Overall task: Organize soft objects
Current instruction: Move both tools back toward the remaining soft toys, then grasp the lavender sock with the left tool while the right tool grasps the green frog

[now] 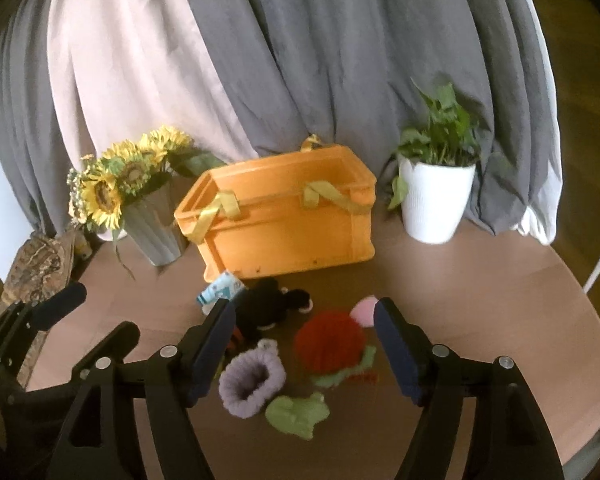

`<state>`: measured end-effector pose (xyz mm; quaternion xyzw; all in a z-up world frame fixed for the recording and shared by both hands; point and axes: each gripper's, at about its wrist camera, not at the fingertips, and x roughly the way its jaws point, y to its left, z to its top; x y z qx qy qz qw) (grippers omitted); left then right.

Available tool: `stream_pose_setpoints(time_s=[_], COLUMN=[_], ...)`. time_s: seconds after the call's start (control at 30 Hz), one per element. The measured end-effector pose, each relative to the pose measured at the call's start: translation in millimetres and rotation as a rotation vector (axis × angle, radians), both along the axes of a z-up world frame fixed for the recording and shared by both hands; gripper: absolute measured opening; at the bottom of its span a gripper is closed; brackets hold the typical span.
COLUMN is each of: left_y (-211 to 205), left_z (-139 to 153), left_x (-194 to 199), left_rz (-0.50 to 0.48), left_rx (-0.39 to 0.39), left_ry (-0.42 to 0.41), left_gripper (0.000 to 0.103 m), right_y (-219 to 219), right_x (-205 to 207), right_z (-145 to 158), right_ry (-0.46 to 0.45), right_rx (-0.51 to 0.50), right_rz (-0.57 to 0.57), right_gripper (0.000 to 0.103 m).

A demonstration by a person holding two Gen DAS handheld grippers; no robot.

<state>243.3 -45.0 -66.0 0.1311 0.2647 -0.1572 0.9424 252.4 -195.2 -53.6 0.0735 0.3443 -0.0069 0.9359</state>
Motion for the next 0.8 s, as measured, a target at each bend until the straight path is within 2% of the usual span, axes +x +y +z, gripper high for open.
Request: stream_pose_setpoints(time_s=[0.4, 0.8], left_y=[4, 1], left_z=[-41, -80], left_x=[2, 5], left_rz=[-0.122, -0.183], left_rx=[0.038, 0.067], left_ry=[0.086, 0.152], left_gripper=[0.067, 0.066], right_y=[14, 20], right_x=[-9, -7], right_z=[-39, -78], right_ry=[0.116, 0.225], right_rx=[0.040, 0.070], right_rz=[-0.044, -0.059], right_gripper=[0.073, 0.073])
